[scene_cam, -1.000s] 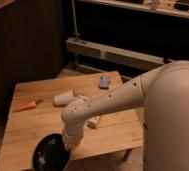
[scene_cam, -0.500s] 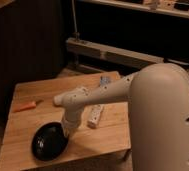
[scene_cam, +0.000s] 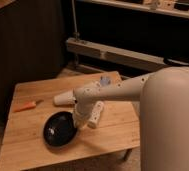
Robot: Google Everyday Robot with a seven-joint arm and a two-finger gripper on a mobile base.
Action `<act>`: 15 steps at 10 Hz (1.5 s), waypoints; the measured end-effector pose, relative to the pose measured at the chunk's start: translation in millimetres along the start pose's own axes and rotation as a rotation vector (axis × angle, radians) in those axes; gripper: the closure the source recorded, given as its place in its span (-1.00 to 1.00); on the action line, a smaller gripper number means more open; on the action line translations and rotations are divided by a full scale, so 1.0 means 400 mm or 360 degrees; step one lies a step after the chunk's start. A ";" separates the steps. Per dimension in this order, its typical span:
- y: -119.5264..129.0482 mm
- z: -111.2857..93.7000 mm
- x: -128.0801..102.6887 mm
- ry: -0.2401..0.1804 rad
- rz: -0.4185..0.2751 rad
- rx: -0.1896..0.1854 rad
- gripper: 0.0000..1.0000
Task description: Drag the ceramic bowl in a circle
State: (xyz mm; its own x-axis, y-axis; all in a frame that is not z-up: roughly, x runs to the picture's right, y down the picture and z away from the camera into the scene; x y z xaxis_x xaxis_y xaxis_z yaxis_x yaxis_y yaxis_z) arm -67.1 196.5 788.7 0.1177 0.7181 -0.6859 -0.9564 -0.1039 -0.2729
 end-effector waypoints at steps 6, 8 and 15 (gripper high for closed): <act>-0.176 -0.100 0.157 -0.0047 0.0175 0.0129 1.00; -0.140 -0.080 0.221 0.0047 0.0102 0.0137 1.00; 0.052 0.054 0.240 0.0359 -0.0296 0.0061 1.00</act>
State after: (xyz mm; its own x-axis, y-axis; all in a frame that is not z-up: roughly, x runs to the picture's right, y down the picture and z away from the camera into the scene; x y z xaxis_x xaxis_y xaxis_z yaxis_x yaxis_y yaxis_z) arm -81.4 278.1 732.0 0.3442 0.5508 -0.7603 -0.9218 0.0443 -0.3852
